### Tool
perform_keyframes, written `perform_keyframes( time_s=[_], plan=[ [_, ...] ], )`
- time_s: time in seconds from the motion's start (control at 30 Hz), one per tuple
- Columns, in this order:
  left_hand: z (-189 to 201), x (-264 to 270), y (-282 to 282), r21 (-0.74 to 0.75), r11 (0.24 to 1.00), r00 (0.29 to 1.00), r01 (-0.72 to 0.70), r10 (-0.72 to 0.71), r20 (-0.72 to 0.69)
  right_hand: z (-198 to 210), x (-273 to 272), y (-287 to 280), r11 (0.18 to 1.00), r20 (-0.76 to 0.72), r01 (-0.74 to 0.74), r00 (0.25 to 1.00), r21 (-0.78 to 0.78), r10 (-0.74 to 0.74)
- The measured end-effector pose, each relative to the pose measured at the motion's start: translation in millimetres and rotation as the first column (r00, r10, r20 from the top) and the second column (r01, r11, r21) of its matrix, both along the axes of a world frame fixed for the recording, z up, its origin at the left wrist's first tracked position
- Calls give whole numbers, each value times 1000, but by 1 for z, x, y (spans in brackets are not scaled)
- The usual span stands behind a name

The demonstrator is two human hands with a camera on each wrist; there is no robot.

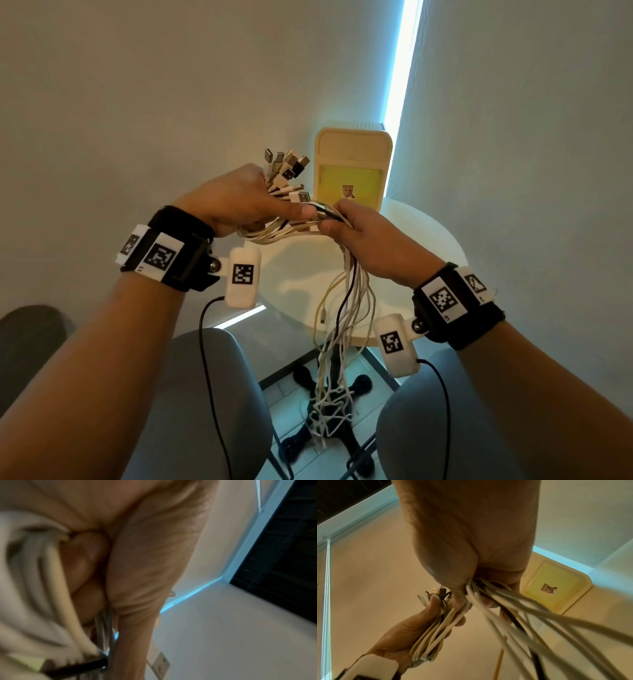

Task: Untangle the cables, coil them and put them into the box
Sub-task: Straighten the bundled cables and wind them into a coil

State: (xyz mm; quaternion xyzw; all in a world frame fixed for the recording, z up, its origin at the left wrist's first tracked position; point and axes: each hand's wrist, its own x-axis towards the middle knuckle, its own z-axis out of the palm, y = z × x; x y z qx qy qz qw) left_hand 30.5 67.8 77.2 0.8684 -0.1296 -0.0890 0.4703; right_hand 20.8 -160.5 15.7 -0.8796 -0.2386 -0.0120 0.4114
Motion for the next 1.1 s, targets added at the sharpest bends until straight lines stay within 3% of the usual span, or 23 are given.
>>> perform_keyframes(
  time_s=[0.17, 0.4, 0.5, 0.63, 0.73, 0.83, 0.93, 1.0, 1.1],
  plan=[
    [-6, 1, -5, 2, 997, 988, -79, 78, 133, 3, 0, -4, 999, -28, 30, 999, 42, -29],
    [-15, 6, -8, -53, 994, 949, -95, 106, 296, -2, 2, -3, 952, -153, 49, 988, 302, -2],
    [-14, 9, -9, -300, 947, 967, -112, 174, 188, -5, 2, -5, 914, -213, 75, 977, 399, 13],
    [-9, 15, -11, -599, 781, 982, -176, 180, -53, -17, 2, -8, 897, -280, 86, 959, 433, 43],
    [-4, 15, -17, -659, 715, 972, -232, 194, -131, -27, 2, -13, 925, -302, 64, 952, 376, 57],
    [-2, 12, -22, -683, 714, 987, -156, 137, -82, -22, 0, -23, 994, -315, -47, 946, 101, 77],
    [-4, 8, -27, -718, 694, 997, -65, 65, -28, -3, -1, -34, 991, -345, -81, 938, -102, 41],
    [-6, 3, -34, -740, 670, 998, -56, 53, -28, 14, -5, -33, 998, -281, -56, 958, 15, 58],
    [-9, -3, -56, -780, 611, 991, -137, 96, -99, 30, -12, -9, 923, -153, 30, 988, 383, 31]
  ],
)
